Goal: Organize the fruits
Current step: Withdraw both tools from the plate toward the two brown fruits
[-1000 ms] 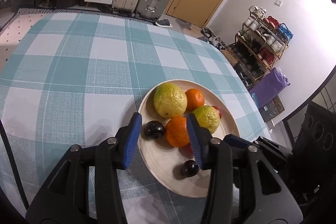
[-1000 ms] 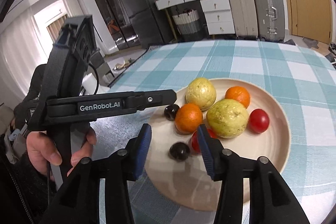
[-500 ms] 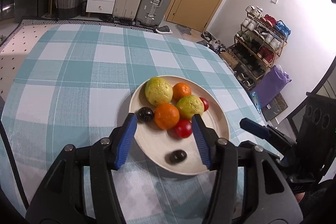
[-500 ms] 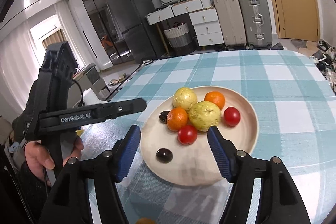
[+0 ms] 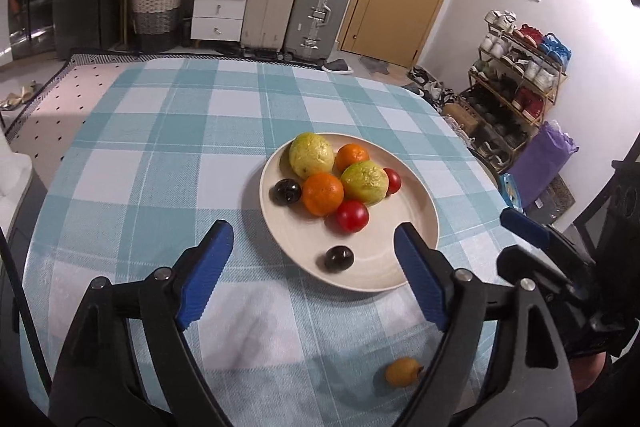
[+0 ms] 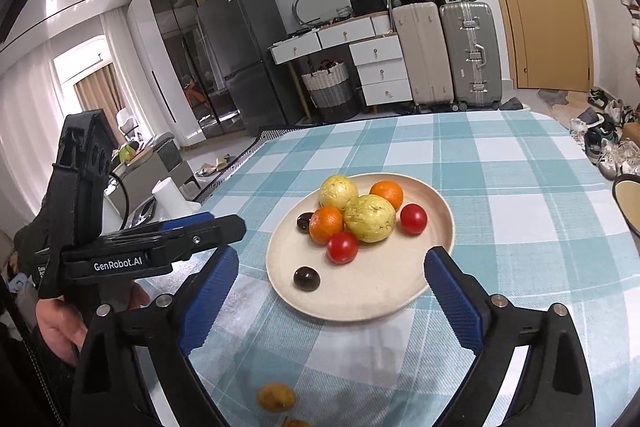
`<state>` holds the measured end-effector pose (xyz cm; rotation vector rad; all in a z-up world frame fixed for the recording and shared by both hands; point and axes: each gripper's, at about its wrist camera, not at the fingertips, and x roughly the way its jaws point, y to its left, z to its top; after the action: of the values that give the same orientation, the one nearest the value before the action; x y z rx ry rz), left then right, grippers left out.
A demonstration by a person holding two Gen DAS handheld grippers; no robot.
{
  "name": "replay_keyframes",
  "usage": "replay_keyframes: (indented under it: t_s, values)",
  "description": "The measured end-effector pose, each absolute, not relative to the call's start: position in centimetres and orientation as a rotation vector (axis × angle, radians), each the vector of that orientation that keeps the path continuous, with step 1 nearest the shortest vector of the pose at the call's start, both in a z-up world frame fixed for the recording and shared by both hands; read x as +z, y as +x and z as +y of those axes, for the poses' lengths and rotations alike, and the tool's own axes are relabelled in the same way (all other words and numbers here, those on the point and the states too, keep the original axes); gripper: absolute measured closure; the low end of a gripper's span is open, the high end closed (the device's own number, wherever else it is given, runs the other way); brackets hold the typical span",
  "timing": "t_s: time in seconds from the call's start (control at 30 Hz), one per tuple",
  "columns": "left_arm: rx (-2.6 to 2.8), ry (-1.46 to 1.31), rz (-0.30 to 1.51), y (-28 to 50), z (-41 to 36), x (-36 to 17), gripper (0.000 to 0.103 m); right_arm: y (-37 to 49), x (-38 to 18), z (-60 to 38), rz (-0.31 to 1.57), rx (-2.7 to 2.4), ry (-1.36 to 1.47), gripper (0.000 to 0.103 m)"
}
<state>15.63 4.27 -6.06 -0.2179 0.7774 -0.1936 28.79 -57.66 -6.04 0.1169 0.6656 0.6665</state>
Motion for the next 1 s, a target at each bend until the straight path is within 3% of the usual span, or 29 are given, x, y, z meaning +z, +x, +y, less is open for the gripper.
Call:
replay_keyframes:
  t_s: [0.4,0.47,1.0]
  values:
    - [-0.133,-0.209,0.752,12.2,3.9,-5.4,0.011,26.1,-4.8,-59.0,0.619,0.666,0.112,0.002]
    - [-0.126,-0.209,0.746,11.6,3.9,-5.4,0.002,25.6,-4.7,-59.1,0.613,0.663,0.109,0.001]
    - [-0.069,-0.172,0.786,8.0,2.8,-8.3,0.001,22.4,-6.5,-60.0,0.673,0.69,0.099,0.0]
